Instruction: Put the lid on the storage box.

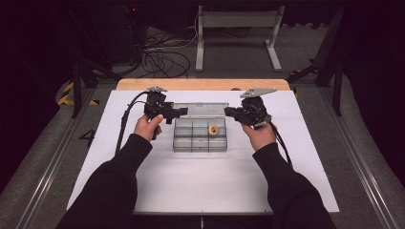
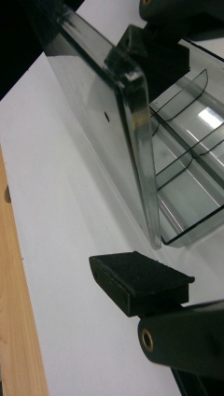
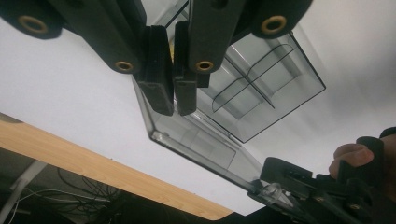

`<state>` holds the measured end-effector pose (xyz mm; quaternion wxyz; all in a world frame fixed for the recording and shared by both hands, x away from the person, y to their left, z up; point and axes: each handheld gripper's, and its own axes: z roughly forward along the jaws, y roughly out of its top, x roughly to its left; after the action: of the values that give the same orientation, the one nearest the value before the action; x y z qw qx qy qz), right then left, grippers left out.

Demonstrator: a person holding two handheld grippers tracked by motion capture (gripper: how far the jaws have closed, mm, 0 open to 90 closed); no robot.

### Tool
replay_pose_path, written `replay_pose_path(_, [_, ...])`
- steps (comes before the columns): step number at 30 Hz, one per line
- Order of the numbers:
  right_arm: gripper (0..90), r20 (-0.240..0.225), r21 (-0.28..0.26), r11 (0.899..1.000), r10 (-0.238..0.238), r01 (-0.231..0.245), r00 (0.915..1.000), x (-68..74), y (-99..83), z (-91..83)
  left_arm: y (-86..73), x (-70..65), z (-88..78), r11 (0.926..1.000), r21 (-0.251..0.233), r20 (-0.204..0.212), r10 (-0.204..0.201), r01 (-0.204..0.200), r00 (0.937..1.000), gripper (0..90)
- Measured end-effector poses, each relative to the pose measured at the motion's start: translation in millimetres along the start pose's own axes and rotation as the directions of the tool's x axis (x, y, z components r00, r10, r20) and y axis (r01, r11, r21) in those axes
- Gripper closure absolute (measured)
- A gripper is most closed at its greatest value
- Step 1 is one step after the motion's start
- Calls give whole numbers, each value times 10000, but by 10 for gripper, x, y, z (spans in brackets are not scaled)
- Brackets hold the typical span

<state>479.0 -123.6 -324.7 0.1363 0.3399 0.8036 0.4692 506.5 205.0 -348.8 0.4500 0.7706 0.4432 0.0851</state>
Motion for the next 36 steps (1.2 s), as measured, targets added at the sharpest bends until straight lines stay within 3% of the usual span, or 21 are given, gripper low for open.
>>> replay_pose_path(11, [898,47,-9,9999,103,-103,9999,-13,5,-5,-43,11,-151,9999,-102,-338,127,-131,9993,207])
replay_pose_path(14, [898,40,31,10000,77,-77,10000,-11,4,-12,-76,12,-212,9995,163,-454,276,-269,9986,207])
replay_pose_path(18, [898,-11,130,9999,-44,44,10000,7,2,-19,-125,-12,-321,9970,605,-74,489,-484,9988,224])
replay_pose_path(20, [898,-95,159,9998,-79,81,9999,16,1,-24,-164,-58,-374,9952,717,-104,673,-664,9977,228])
replay_pose_path(21, [897,-105,177,9998,-113,115,9999,22,1,-25,-186,-77,-402,9928,760,-69,935,-927,9956,228])
replay_pose_path(24, [897,-156,249,9995,-209,213,9997,46,-5,-28,-260,-163,-494,9882,694,222,1356,-1369,9905,196])
replay_pose_path(28, [896,-177,361,9990,-258,265,9995,63,-22,-24,-317,-278,-583,9867,638,545,1462,-1496,9877,200])
replay_pose_path(32, [896,-261,398,9990,-211,221,9994,79,-50,-33,-358,-381,-628,9772,822,77,1958,-1958,9806,360])
replay_pose_path(36, [896,-358,472,9985,-270,287,9990,114,-84,-37,-385,-421,-628,9727,884,-85,2162,-2146,9763,564])
